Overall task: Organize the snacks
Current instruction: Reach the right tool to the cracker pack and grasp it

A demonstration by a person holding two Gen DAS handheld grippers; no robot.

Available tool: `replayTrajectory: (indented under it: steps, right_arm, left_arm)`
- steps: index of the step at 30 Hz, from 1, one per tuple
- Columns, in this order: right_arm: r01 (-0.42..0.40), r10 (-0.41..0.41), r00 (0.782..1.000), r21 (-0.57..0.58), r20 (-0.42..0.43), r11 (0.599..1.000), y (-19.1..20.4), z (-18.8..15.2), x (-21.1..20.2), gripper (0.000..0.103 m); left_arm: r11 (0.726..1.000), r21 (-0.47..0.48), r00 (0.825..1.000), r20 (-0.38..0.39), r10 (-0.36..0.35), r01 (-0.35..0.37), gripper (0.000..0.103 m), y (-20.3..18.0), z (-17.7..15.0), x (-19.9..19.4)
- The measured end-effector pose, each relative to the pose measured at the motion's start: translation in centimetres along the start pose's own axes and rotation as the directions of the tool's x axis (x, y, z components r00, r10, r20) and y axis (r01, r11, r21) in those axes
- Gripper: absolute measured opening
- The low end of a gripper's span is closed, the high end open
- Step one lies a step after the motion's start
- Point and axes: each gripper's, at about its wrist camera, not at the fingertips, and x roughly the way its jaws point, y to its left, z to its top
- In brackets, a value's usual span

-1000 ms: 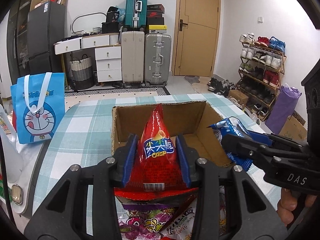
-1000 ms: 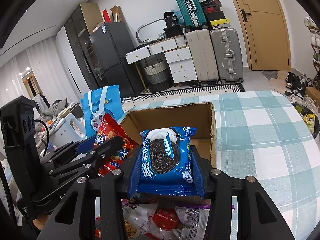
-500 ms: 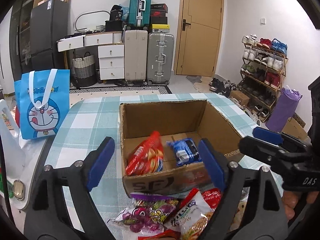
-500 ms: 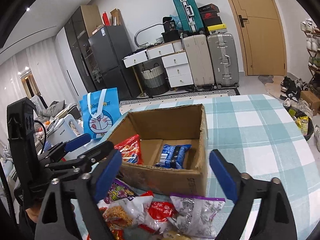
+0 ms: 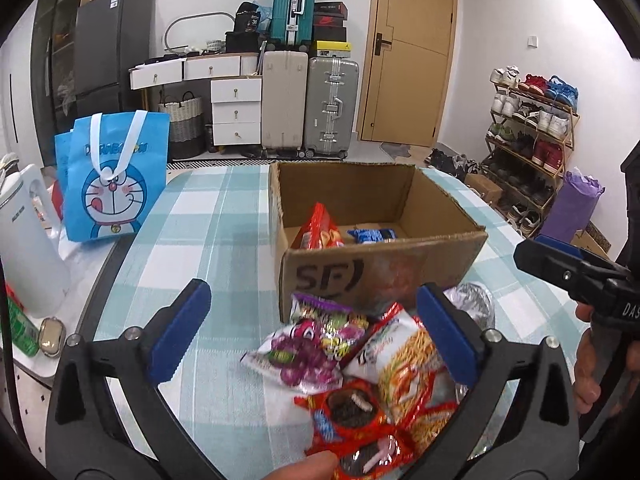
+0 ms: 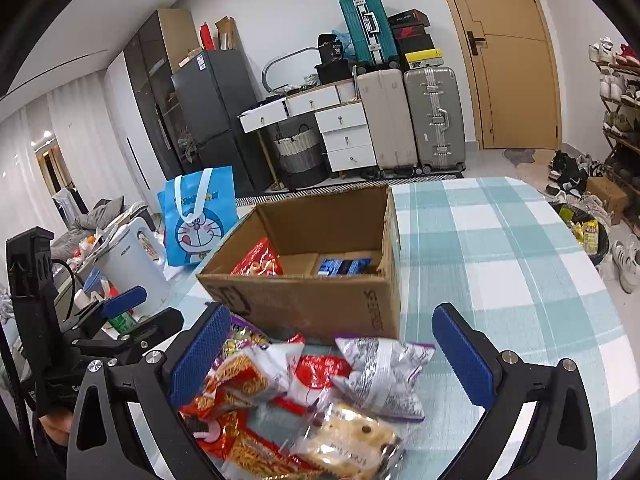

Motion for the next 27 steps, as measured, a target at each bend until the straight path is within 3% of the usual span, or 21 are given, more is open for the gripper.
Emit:
replayTrajectory:
  steps: [13, 27]
  right_arm:
    - [0.001, -0.001, 0.999, 0.0, -0.05, 1.0, 1.1, -4.4, -2.3, 0.102]
    - [0.056, -0.048, 0.991, 0.057, -0.124, 0.997, -0.4, -7.9, -2.4, 0.102]
  left_arm:
    - [1.0, 0.002, 1.0, -0.022, -0.007, 0.007, 0.102, 0.0, -4.7, -3.7]
    - [1.0, 0.025, 0.999, -0.045, -0.001, 0.002, 0.102, -0.3, -6.0, -3.6]
